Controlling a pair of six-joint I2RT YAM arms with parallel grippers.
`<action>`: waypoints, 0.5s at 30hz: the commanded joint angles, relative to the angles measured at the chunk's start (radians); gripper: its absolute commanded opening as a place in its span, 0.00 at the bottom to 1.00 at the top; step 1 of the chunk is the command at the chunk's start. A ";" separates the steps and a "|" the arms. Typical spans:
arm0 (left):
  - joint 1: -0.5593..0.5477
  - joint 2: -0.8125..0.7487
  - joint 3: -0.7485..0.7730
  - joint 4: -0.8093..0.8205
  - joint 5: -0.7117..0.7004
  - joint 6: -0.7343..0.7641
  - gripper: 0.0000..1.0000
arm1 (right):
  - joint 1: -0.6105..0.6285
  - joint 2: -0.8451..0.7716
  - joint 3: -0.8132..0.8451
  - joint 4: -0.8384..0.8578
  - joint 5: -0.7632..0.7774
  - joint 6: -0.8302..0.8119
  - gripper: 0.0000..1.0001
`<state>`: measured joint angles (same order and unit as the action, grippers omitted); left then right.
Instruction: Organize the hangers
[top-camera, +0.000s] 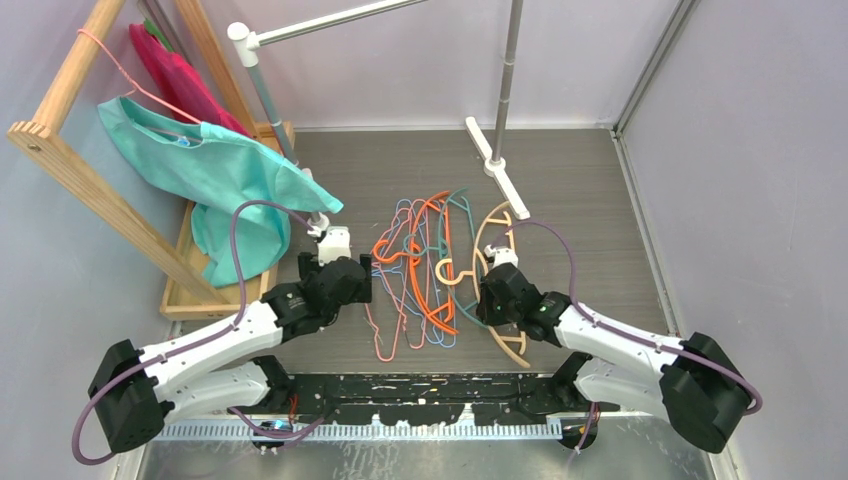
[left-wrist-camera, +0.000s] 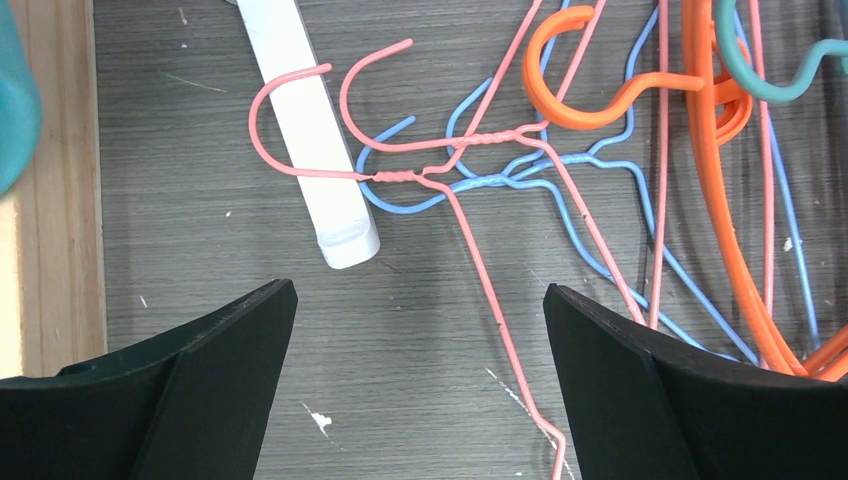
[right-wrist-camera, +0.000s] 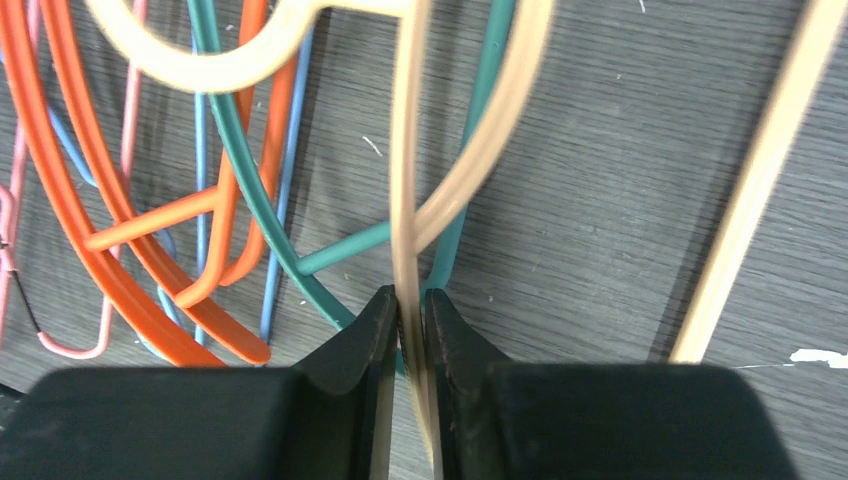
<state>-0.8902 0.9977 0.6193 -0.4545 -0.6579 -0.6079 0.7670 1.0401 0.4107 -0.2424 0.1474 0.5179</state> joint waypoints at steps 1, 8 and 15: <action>-0.003 -0.040 0.003 0.012 -0.028 -0.017 0.98 | 0.008 -0.067 0.061 -0.033 0.024 0.012 0.09; -0.004 -0.048 -0.004 0.002 -0.032 -0.025 0.98 | 0.008 -0.158 0.175 -0.108 -0.042 0.001 0.01; -0.005 -0.035 -0.006 0.002 -0.035 -0.036 0.98 | 0.009 -0.108 0.398 0.010 -0.233 -0.023 0.01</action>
<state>-0.8902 0.9703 0.6140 -0.4675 -0.6582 -0.6209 0.7712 0.9024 0.6430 -0.3672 0.0422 0.5182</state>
